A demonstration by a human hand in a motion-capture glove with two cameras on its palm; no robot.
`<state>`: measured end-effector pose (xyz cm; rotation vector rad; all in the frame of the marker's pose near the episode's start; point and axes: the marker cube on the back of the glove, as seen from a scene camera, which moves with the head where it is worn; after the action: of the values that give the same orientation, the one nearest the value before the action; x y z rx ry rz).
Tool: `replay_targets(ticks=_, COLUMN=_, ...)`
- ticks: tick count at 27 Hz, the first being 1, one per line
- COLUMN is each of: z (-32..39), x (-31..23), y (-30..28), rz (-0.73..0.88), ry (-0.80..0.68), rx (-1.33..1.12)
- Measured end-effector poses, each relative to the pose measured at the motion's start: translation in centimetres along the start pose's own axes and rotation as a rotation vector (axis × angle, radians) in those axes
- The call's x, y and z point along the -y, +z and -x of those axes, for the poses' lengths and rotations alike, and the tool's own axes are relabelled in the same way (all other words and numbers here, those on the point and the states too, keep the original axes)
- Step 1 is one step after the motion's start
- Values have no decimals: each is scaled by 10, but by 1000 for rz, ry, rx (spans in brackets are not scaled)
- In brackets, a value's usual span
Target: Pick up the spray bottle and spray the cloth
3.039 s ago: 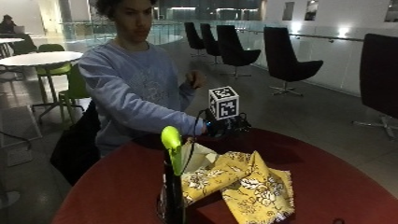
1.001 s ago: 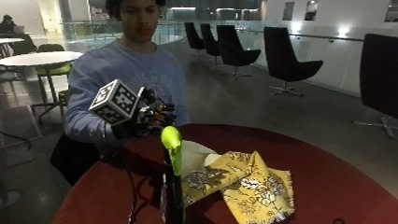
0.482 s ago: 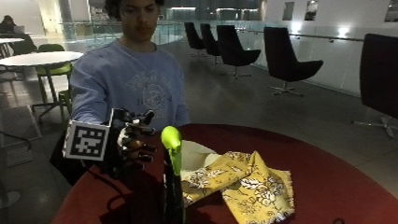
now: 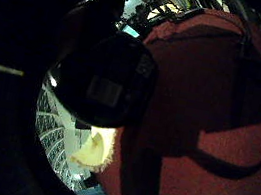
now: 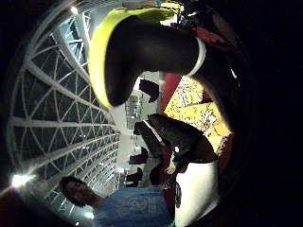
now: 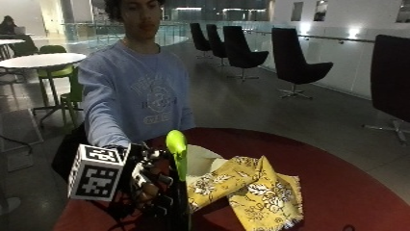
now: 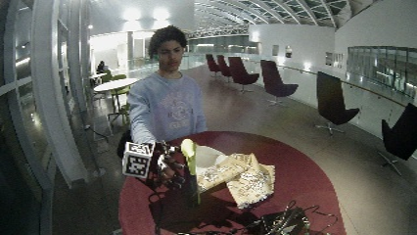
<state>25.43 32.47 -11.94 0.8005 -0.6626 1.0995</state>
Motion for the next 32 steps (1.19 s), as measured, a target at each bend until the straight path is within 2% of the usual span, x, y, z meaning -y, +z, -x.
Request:
replay_targets(ticks=8, z=-13, x=17, y=23, rz=9, ry=6, rx=56)
replay_targets(ticks=17, z=-12, x=23, y=36, rz=-143, ry=-18, rx=34)
replay_targets(ticks=25, z=-7, x=27, y=34, rz=-171, ry=-45, rx=33)
replay_targets(ticks=29, z=-3, x=29, y=30, rz=-138, ry=-78, rx=28)
replay_targets(ticks=32, z=5, x=30, y=22, rz=-27, ry=-118, rx=-5)
